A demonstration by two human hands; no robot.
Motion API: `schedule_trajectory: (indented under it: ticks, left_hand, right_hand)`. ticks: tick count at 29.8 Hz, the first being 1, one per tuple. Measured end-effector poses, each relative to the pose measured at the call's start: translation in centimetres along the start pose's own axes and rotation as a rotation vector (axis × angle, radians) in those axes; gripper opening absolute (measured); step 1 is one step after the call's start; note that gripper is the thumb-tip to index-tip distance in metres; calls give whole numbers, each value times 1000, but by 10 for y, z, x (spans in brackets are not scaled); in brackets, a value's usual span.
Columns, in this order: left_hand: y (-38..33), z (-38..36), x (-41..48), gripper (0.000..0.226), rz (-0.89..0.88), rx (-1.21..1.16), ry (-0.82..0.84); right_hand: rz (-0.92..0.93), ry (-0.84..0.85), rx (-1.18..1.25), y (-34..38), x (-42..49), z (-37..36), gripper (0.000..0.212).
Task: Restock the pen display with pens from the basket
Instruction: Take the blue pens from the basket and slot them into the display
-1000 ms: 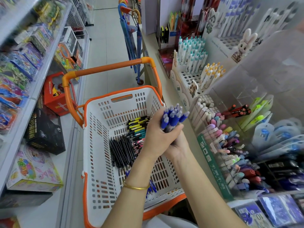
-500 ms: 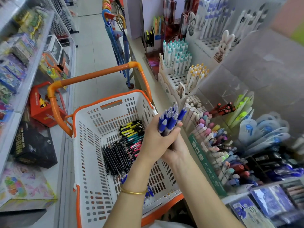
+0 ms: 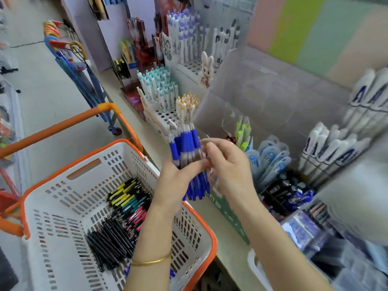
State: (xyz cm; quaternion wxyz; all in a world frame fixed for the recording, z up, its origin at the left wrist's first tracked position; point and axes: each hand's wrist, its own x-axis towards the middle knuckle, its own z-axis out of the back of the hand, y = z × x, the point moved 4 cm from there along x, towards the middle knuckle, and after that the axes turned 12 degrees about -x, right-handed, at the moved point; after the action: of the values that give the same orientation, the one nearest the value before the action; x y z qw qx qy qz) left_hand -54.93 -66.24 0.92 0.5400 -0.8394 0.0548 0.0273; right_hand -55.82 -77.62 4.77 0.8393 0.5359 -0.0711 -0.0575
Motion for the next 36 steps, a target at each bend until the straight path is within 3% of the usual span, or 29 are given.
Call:
schedule_trajectory:
  ticks: [3,7,13,16,20,24,28,33,36]
  left_hand:
    - [4,-10,3,29,61,-39,71]
    - [7,-8,9,25,138,-154,61]
    - [6,19,31,13,170,-158,-130]
    - [2,21,41,13,170,-160,-142]
    - [-1,19,51,18,177,-204,-117]
    - [-2,20,55,17,185,-210,-105]
    - [-1,23,59,6,180,-195,-89]
    - [3,23,64,12,194,-239,-67]
    - [7,22,68,12,198,-245,-54]
  right_hand:
    - [81,75,-167,8,14,13,10]
    - [14,130,-114,7,31,15,5]
    - [129,-226,-160,27,77,26,10]
    - [176,-298,-319,37,106,22,10]
    - [80,-211,-674,18,138,-2,8]
    - [-8,-100,-865,0,151,-23,16]
    - [-76,7,-913,-13,155,-33,16]
    - [-110,24,-934,-14,155,-33,16]
    - [5,-75,-900,1,145,-26,12]
